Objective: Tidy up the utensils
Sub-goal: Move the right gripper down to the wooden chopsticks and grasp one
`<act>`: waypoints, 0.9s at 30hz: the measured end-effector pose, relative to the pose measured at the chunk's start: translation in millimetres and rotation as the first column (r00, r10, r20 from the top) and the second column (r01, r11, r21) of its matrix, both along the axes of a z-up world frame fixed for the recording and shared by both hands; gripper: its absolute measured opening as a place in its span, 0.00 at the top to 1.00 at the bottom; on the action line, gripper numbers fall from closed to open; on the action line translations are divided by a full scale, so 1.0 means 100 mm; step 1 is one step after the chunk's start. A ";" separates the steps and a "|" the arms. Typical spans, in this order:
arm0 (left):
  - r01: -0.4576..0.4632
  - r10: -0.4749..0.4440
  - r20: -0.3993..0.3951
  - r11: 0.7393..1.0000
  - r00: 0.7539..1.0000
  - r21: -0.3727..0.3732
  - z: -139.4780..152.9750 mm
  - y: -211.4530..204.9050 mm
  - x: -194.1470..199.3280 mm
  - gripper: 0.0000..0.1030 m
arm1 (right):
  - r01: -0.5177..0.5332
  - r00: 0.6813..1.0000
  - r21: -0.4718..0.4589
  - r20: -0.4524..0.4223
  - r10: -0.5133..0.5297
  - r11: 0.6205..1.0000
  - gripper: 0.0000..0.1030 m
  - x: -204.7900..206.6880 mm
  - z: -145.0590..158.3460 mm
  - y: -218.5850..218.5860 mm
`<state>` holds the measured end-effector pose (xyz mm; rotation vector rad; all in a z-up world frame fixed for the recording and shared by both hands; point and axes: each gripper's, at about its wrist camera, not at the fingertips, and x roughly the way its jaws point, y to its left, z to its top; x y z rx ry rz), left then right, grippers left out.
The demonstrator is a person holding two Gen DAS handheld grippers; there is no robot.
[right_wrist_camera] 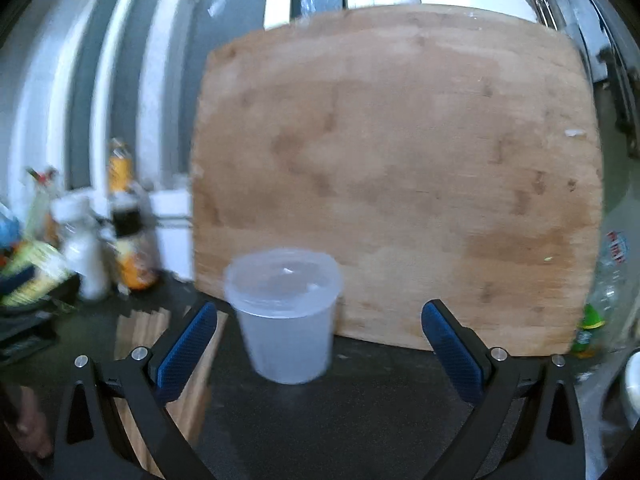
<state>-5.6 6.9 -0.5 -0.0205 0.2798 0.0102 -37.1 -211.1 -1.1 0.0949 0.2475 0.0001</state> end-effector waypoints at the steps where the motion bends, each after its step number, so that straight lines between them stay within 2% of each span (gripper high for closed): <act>1: 0.000 0.000 0.000 1.000 1.000 0.000 0.00 0.00 0.00 0.00 | -0.024 1.000 0.048 0.011 0.023 0.999 0.00 -0.03 0.02 -0.05; 3: 0.000 0.000 0.000 1.000 1.000 0.000 0.00 0.00 0.00 0.00 | -0.065 0.997 0.085 -0.045 0.069 0.994 0.00 0.03 0.10 -0.06; 6: 0.000 0.000 0.000 1.000 1.000 0.000 0.00 0.00 0.00 0.00 | -0.153 0.976 0.114 -0.139 0.169 0.982 0.00 0.15 0.18 -0.06; 8: -0.002 0.002 -0.001 1.000 1.000 0.000 0.00 0.00 0.00 0.00 | -0.111 0.976 0.108 -0.176 0.129 0.988 0.00 0.18 0.18 -0.06; 11: -0.018 0.018 0.000 1.000 1.000 0.000 0.00 0.01 -0.01 0.00 | -0.070 0.983 0.059 -0.166 0.079 0.996 0.00 0.17 0.14 -0.02; 13: -0.021 0.021 -0.001 1.000 1.000 0.000 0.00 0.01 -0.01 0.00 | -0.085 0.974 0.030 -0.210 0.090 0.996 0.00 0.19 0.08 0.04; 16: -0.023 0.023 -0.001 1.000 1.000 -0.001 0.00 0.02 -0.01 0.00 | -0.084 0.955 0.043 -0.281 0.092 0.996 0.02 0.22 -0.02 0.08; 17: -0.021 0.021 -0.001 1.000 1.000 0.000 0.00 0.01 -0.01 0.00 | -0.094 0.948 0.045 -0.300 0.104 0.995 0.11 0.23 -0.05 0.10; 18: -0.016 0.016 -0.011 1.000 1.000 -0.002 0.00 0.02 0.00 0.00 | -0.102 0.940 0.044 -0.322 0.111 0.994 0.24 0.25 -0.07 0.13; 20: -0.008 0.008 -0.045 1.000 0.999 -0.004 -0.02 0.02 0.02 0.00 | -0.145 0.918 0.073 -0.363 0.162 0.987 0.31 0.30 -0.11 0.16; 22: 0.006 -0.008 -0.087 1.000 0.996 -0.017 -0.04 0.04 0.06 0.00 | -0.195 0.883 0.119 -0.410 0.227 0.974 0.45 0.38 -0.17 0.19; 23: 0.007 -0.010 -0.109 0.999 0.994 -0.031 -0.05 0.05 0.08 0.00 | -0.214 0.865 0.146 -0.430 0.256 0.966 0.58 0.40 -0.19 0.20; 24: -0.002 -0.004 -0.126 0.999 0.992 -0.043 -0.06 0.07 0.10 0.00 | -0.235 0.844 0.188 -0.447 0.296 0.954 0.67 0.41 -0.23 0.21; 27: -0.076 0.067 -0.177 0.996 0.982 -0.045 -0.11 0.12 0.15 0.00 | -0.282 0.797 0.255 -0.475 0.374 0.925 0.75 0.36 -0.29 0.25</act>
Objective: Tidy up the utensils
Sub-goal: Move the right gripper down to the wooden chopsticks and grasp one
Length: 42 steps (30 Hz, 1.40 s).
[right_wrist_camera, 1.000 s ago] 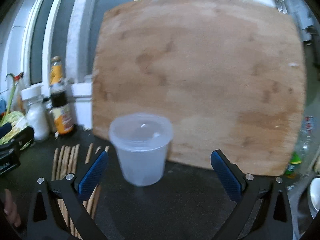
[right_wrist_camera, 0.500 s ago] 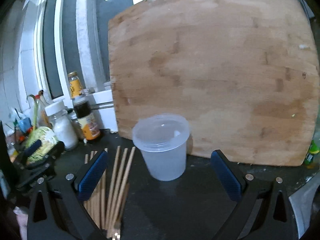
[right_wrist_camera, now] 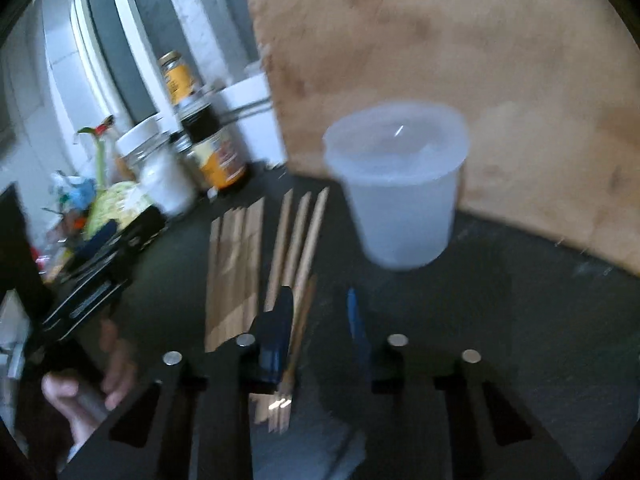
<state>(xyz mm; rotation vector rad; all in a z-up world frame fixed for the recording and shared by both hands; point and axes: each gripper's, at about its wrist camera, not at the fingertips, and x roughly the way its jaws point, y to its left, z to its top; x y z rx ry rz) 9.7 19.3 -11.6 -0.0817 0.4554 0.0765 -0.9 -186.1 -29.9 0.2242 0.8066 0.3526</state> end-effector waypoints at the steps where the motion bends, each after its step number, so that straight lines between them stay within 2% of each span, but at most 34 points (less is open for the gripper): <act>1: -0.012 0.012 -0.011 1.000 1.000 -0.004 -0.01 0.02 0.01 0.00 | -0.014 1.000 -0.006 -0.018 0.014 1.000 0.76 -0.03 -0.03 0.03; 5: 0.045 -0.046 -0.032 0.998 0.998 -0.040 -0.05 0.03 0.03 0.00 | -0.042 0.996 0.002 -0.074 0.042 0.999 0.80 -0.09 -0.12 0.14; 8: 0.039 -0.041 -0.049 0.999 0.998 -0.033 -0.06 0.01 0.05 0.00 | -0.027 0.992 0.059 -0.120 0.034 0.998 0.80 -0.11 -0.18 0.15; 13: 0.031 -0.036 -0.056 0.997 0.998 -0.075 -0.06 0.09 0.05 0.00 | -0.004 0.989 0.058 -0.147 0.013 0.998 0.80 -0.12 -0.22 0.13; 18: 0.032 -0.035 -0.041 0.998 0.999 -0.057 -0.04 0.06 0.02 0.00 | -0.002 0.982 0.059 -0.191 0.013 0.998 0.80 -0.11 -0.34 0.15; 24: 0.026 -0.029 -0.049 0.998 0.998 -0.055 -0.04 0.06 0.02 0.00 | -0.028 0.977 0.081 -0.209 0.044 0.996 0.97 -0.09 -0.40 0.24; 30: 0.030 -0.033 -0.057 0.998 0.998 -0.060 -0.06 0.08 0.04 0.00 | -0.008 0.992 -0.012 -0.130 0.006 1.000 0.97 -0.12 -0.33 0.27; 33: 0.084 -0.089 -0.057 0.993 0.994 -0.080 -0.06 0.09 0.04 0.00 | -0.017 0.997 -0.013 -0.081 0.016 1.000 0.97 -0.16 -0.26 0.28; 34: 0.122 -0.129 -0.071 0.987 0.989 -0.101 -0.07 0.08 0.07 0.00 | -0.023 0.999 -0.036 -0.042 0.022 0.999 0.97 -0.21 -0.22 0.30; 36: 0.202 -0.234 -0.124 0.952 0.964 -0.231 -0.09 0.11 0.15 0.00 | -0.030 1.000 -0.068 0.005 0.031 0.997 0.97 -0.25 -0.18 0.34; 38: 0.246 -0.338 -0.158 0.872 0.928 -0.423 -0.14 0.15 0.26 0.00 | -0.046 0.998 -0.080 0.039 0.049 0.996 0.97 -0.26 -0.17 0.36; 39: 0.248 -0.369 -0.179 0.843 0.912 -0.477 -0.16 0.14 0.32 0.01 | -0.053 0.997 -0.080 0.045 0.056 0.995 0.97 -0.26 -0.17 0.36; 40: 0.250 -0.398 -0.204 0.824 0.894 -0.508 -0.17 0.10 0.39 0.07 | -0.061 0.997 -0.075 0.051 0.065 0.995 0.97 -0.25 -0.17 0.37; 42: 0.274 -0.436 -0.236 0.819 0.868 -0.504 -0.15 -0.04 0.47 0.21 | -0.077 0.994 -0.061 0.067 0.081 0.995 0.97 -0.26 -0.15 0.37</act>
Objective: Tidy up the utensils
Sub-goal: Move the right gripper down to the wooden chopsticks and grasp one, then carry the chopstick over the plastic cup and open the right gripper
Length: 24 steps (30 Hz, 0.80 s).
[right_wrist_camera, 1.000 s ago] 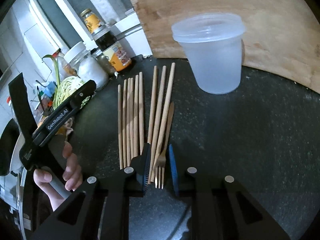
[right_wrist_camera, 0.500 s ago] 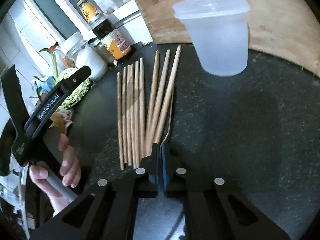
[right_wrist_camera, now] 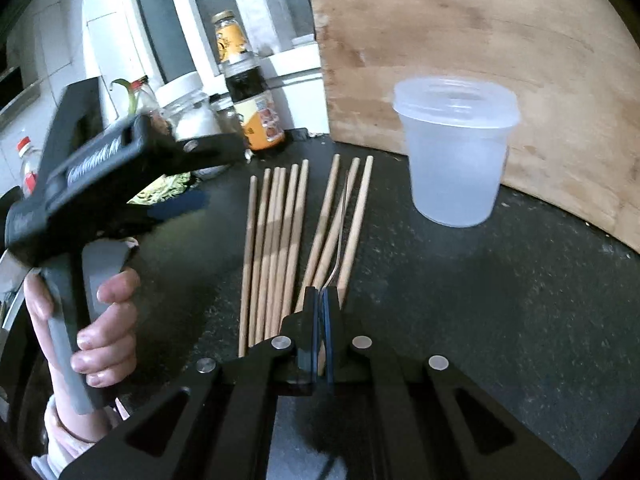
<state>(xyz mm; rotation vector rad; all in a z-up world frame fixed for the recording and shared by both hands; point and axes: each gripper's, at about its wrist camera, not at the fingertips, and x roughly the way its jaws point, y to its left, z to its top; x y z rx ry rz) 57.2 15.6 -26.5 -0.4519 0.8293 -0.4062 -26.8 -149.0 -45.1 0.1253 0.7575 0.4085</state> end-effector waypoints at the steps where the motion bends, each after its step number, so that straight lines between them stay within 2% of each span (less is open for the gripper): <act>1: 0.018 -0.018 -0.008 1.000 1.000 0.017 0.02 -0.07 0.03 0.25 | -0.010 1.000 0.008 0.021 0.010 1.000 0.97 -0.01 0.03 0.00; 5: 0.081 -0.081 -0.021 0.996 0.997 0.027 0.08 -0.33 0.12 0.28 | -0.040 0.997 0.015 0.072 0.039 0.999 0.97 -0.06 0.12 -0.02; 8: 0.133 -0.137 -0.046 0.989 0.990 -0.069 0.08 -0.42 0.24 0.29 | -0.045 0.995 0.005 0.086 0.044 0.999 0.97 -0.09 0.16 -0.05; 11: 0.177 -0.191 -0.074 0.971 0.979 -0.160 0.10 -0.47 0.32 0.43 | -0.041 0.995 0.005 0.087 0.041 0.999 0.97 -0.10 0.19 -0.11; 13: 0.213 -0.234 -0.086 0.957 0.968 -0.197 0.12 -0.53 0.36 0.66 | -0.040 0.994 -0.003 0.101 0.041 0.999 0.97 -0.09 0.22 -0.13; 15: 0.213 -0.230 -0.096 0.964 0.968 -0.160 0.17 -0.60 0.37 0.73 | -0.042 0.993 0.005 0.111 0.041 0.999 0.97 -0.08 0.24 -0.16; 17: 0.189 -0.197 -0.083 0.977 0.977 -0.094 0.24 -0.65 0.36 0.73 | -0.051 0.991 0.019 0.124 0.048 0.999 0.97 -0.08 0.27 -0.19; 20: 0.195 -0.200 -0.063 0.978 0.978 -0.079 0.31 -0.73 0.36 0.75 | -0.054 0.989 0.023 0.141 0.050 0.998 0.97 -0.10 0.31 -0.22; 21: 0.205 -0.209 -0.050 0.975 0.977 -0.083 0.35 -0.75 0.36 0.88 | -0.053 0.988 0.021 0.144 0.049 0.998 0.97 -0.09 0.32 -0.23; 24: 0.195 -0.196 -0.014 0.979 0.980 -0.059 0.50 -0.81 0.32 0.93 | -0.043 0.988 0.021 0.152 0.039 0.999 0.97 -0.07 0.36 -0.27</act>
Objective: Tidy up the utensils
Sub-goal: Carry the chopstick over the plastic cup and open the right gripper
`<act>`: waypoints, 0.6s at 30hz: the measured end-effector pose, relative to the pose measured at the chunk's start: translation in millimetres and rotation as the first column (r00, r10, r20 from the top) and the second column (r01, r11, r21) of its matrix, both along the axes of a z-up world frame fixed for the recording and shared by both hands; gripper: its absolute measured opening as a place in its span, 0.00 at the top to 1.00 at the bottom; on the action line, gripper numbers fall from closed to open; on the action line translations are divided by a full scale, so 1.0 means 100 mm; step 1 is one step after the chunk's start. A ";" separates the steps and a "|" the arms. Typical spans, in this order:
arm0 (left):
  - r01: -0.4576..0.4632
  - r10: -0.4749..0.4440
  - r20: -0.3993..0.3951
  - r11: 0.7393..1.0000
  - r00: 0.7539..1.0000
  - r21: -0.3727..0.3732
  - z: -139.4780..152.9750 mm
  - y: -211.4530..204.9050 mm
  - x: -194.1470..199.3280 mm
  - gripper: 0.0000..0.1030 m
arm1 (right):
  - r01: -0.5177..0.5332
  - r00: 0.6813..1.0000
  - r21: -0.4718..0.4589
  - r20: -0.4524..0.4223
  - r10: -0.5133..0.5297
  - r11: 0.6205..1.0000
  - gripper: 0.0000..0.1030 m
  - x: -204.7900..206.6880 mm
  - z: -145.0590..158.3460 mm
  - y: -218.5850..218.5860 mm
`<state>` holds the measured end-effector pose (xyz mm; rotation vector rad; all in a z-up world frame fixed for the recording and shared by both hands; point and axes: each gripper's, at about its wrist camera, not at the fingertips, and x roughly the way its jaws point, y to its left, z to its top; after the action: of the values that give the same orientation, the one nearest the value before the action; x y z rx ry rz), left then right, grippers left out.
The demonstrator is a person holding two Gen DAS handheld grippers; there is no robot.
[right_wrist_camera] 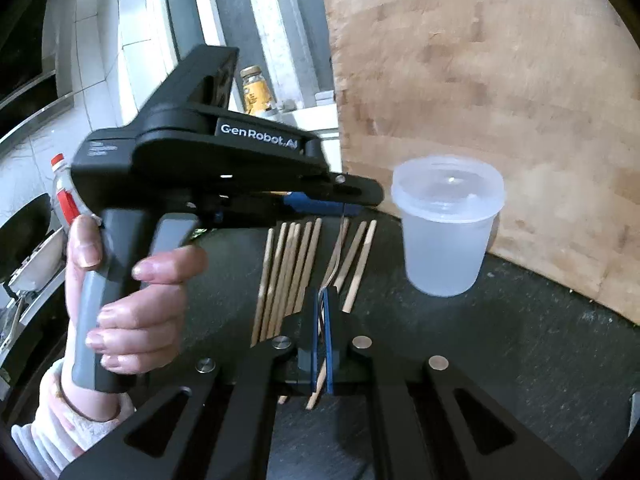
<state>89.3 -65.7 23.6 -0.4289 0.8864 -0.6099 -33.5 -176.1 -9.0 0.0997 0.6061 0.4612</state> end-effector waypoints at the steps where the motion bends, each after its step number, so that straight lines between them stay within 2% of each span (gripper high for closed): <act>1: 0.004 -0.004 0.039 1.000 0.999 -0.001 0.11 -0.03 -0.04 0.94 | -0.002 1.000 0.010 0.005 0.002 1.000 0.97 0.02 0.03 -0.02; 6: -0.014 0.006 0.179 0.999 0.984 0.043 0.58 -0.20 -0.04 0.95 | 0.035 0.996 0.031 0.076 -0.037 0.999 0.97 0.13 0.22 -0.13; 8: -0.031 0.010 0.253 0.997 0.967 0.077 0.75 -0.30 -0.01 0.95 | 0.067 0.993 0.067 0.096 -0.073 0.996 0.97 0.24 0.30 -0.25; 10: -0.037 0.011 0.295 0.996 0.956 0.083 0.86 -0.38 0.07 0.95 | 0.111 0.986 0.119 0.109 -0.124 0.987 0.93 0.39 0.35 -0.36; 12: -0.026 0.008 0.297 0.998 0.955 0.058 0.88 -0.40 0.18 0.96 | 0.138 0.981 0.186 0.107 -0.159 0.973 0.87 0.51 0.37 -0.55; 14: -0.045 0.021 0.311 0.997 0.950 0.069 0.88 -0.46 0.27 0.99 | 0.190 0.975 0.229 0.069 -0.210 0.955 0.80 0.58 0.35 -0.72; 16: -0.080 0.039 0.343 0.991 0.938 0.106 0.85 -0.50 0.32 0.99 | 0.227 0.969 0.264 0.038 -0.245 0.938 0.80 0.62 0.31 -0.88; 18: -0.073 0.033 0.340 0.992 0.940 0.106 0.78 -0.50 0.38 0.99 | 0.267 0.961 0.288 -0.001 -0.278 0.920 0.80 0.66 0.26 -1.02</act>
<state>127.0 -115.9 102.0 -0.2310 0.5757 -0.5584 32.3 -277.9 17.5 0.4448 0.4738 0.2759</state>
